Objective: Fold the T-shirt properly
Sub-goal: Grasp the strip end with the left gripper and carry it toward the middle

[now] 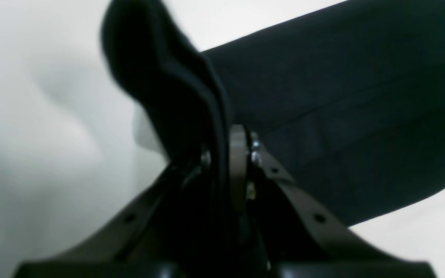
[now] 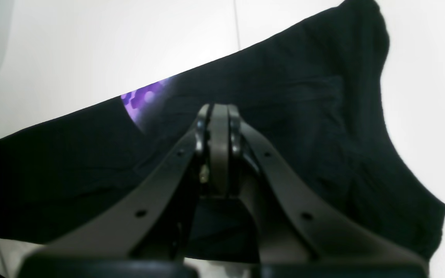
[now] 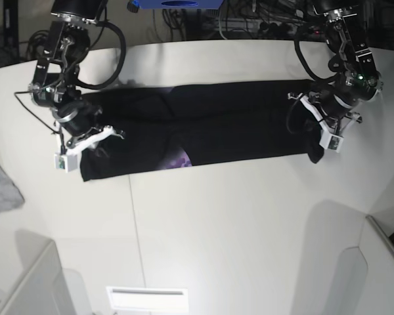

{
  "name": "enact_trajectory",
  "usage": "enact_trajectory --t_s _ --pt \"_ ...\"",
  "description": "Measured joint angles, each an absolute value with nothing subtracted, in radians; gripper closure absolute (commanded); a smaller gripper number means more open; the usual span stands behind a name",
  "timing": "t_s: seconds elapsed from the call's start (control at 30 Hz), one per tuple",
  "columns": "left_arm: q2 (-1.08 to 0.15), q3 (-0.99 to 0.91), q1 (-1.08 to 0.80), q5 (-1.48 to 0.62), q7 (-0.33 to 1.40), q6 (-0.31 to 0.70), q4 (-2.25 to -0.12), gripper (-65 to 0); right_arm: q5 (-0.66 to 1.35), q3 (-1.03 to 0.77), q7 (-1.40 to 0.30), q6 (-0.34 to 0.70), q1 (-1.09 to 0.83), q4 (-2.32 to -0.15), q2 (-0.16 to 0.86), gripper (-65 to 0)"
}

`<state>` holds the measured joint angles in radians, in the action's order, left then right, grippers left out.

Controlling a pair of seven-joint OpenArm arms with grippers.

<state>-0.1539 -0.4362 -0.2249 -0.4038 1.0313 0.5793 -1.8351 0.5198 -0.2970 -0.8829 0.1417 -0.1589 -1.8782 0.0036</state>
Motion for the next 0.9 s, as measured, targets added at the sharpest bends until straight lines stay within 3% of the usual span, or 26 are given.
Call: enact_trajectory --t_s 0.27,0.4,0.9 --pt "-0.121 -0.34 -0.219 -0.402 1.029 0.574 -1.835 0.0 0.519 -0.297 -0.883 0.142 -0.159 -1.878 0.002 0.0" --pt "-0.12 -0.271 -0.217 -0.398 1.029 0.498 -1.835 0.0 0.519 -0.297 -0.883 0.142 -0.159 -1.878 0.002 0.0" --pt "-0.086 -0.183 -0.175 -0.403 1.032 0.496 -1.828 0.0 0.519 -0.297 -0.883 0.142 -0.159 -1.878 0.005 0.0"
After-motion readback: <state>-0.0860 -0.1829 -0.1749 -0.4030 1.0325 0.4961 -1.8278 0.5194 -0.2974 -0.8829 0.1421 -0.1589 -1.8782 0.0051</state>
